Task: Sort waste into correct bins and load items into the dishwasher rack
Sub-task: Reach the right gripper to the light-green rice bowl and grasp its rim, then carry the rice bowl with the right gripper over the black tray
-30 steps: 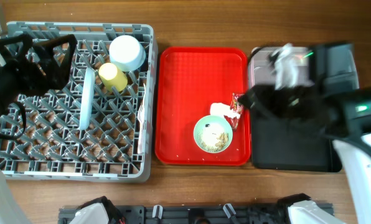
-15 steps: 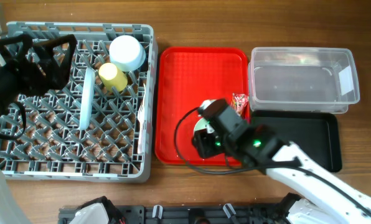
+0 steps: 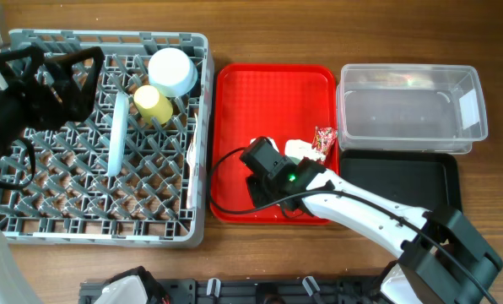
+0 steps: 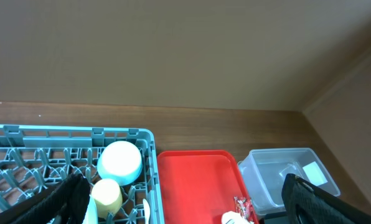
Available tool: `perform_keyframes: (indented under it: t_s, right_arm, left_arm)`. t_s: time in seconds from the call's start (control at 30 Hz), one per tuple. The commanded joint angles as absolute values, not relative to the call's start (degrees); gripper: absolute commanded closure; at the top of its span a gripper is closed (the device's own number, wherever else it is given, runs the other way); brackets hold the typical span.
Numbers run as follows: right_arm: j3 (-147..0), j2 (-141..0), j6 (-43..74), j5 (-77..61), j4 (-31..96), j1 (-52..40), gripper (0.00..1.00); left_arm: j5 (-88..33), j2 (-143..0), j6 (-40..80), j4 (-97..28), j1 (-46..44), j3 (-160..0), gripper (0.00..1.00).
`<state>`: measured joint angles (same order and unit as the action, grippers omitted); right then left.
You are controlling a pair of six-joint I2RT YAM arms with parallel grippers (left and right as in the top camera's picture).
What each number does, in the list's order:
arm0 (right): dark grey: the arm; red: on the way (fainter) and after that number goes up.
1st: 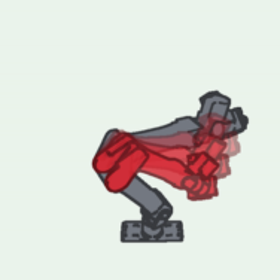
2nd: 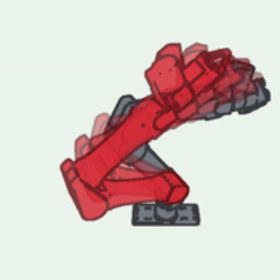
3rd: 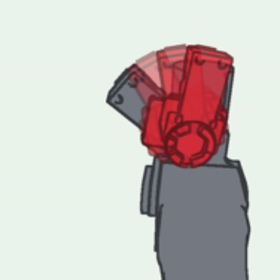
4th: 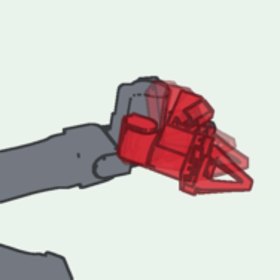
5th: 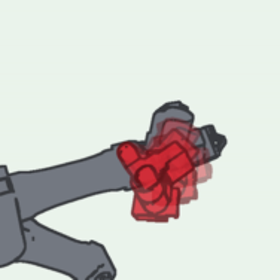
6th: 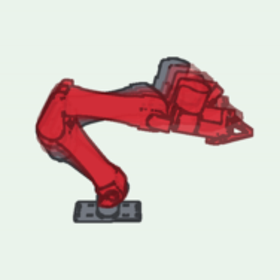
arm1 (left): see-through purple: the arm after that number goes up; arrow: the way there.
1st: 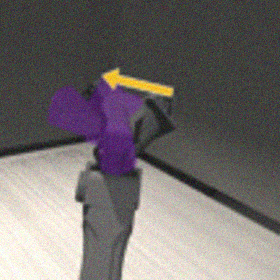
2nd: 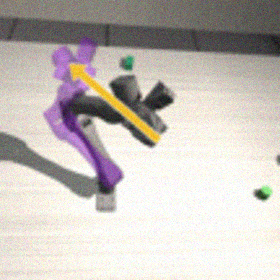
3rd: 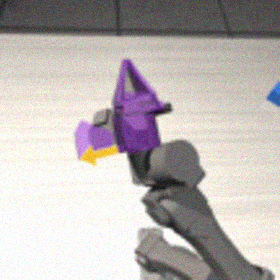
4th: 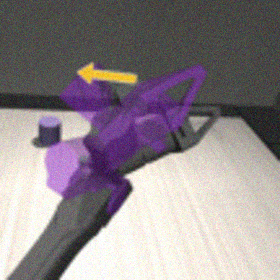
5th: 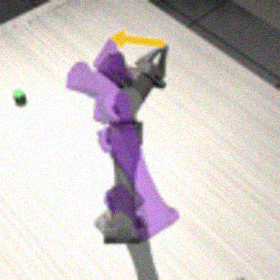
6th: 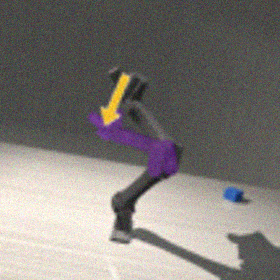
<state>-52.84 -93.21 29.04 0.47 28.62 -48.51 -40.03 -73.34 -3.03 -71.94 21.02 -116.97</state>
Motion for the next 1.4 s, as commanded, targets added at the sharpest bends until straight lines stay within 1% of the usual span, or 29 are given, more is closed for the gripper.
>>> perform_keyframes:
  t_s: [0.0, 0.07, 0.13, 0.23, 0.4, 0.57, 0.67, 0.83, 1.03, 1.27, 1.37]
  right_arm:
    - [-52.66, -93.01, 28.56, 0.38, 28.29, -48.49, 0.85]
    - [-52.69, -92.95, 28.58, 0.36, 28.34, -48.47, 0.93]
    - [-53.06, -92.47, 28.16, 0.84, 29.06, -48.29, 0.96]
    - [-55.88, -90.19, 25.26, 1.45, 32.82, -47.11, 0.96]
    - [-67.55, -82.37, 25.52, 1.45, 46.02, -44.93, 0.96]
    - [-73.01, -76.05, 25.91, 1.98, 53.43, -43.94, 0.96]
    - [-74.37, -72.93, 28.73, 4.40, 59.31, -40.56, 0.96]
    - [-74.35, -69.56, 29.47, 8.25, 70.26, -30.33, 0.96]
    - [-70.57, -69.63, 29.43, 6.15, 71.70, -21.65, 0.96]
    - [-65.60, -69.47, 22.17, -3.18, 70.46, -10.74, 0.96]
    - [-62.89, -68.49, 18.09, -9.13, 67.72, -6.26, 0.96]
  left_arm:
    - [-40.66, -73.28, -2.50, -71.77, 20.91, -117.01, 0.00]
    - [-40.66, -73.28, -2.50, -71.77, 20.91, -117.01, 0.00]
    - [-40.66, -73.28, -2.50, -71.77, 20.91, -117.01, 0.00]
    - [-40.66, -73.28, -2.50, -71.77, 20.91, -117.01, 0.00]
    - [-40.66, -73.28, -2.50, -71.77, 20.91, -117.01, 0.00]
    - [-40.66, -73.28, -2.50, -71.77, 20.91, -117.01, 0.00]
    - [-40.66, -73.28, -2.50, -71.77, 20.91, -117.01, 0.00]
    - [-40.66, -73.28, -2.50, -71.77, 20.91, -117.01, 0.00]
    - [-40.66, -73.28, -2.50, -71.77, 20.91, -117.01, 0.00]
    - [-40.66, -73.28, -2.50, -71.77, 20.91, -117.01, 0.00]
    - [-40.66, -73.28, -2.50, -71.77, 20.91, -117.01, 0.00]
